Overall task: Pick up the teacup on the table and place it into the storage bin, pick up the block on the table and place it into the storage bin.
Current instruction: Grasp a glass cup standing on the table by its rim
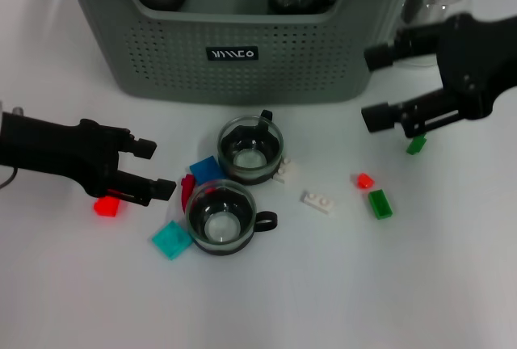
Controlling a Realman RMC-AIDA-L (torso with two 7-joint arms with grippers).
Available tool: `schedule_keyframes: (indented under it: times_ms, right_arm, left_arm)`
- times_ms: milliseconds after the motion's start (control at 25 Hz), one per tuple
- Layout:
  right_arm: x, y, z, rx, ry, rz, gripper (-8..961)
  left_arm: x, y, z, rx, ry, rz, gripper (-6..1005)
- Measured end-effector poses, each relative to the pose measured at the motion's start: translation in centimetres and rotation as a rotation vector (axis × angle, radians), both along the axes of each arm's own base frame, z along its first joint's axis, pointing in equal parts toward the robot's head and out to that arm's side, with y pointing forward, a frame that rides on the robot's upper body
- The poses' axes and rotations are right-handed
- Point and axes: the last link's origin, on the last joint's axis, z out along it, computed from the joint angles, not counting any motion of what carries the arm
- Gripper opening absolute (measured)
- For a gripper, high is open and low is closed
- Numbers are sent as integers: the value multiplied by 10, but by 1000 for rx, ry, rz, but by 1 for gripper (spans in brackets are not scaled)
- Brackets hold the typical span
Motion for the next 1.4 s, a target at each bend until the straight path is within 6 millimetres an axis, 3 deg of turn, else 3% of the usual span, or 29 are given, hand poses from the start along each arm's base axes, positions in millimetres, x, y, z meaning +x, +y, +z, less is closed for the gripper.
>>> schedule_keyframes:
  times_ms: [320,560,880,1400]
  right_arm:
    - [15,0,-9,-41,-51,-64,925]
    - [19,0,-9,-35,-54,-78,925]
    - [25,1,-11,-38,-75,-102,926]
    - [28,3,-11,-19,-72,-96,926]
  left_arm:
    - [43,16,-14,-104,194,89,860]
    - [60,24,-35,-107,388,173,859]
    - [73,26,-63,-86,540,209,858]
    - [79,26,-83,-74,559,222,855]
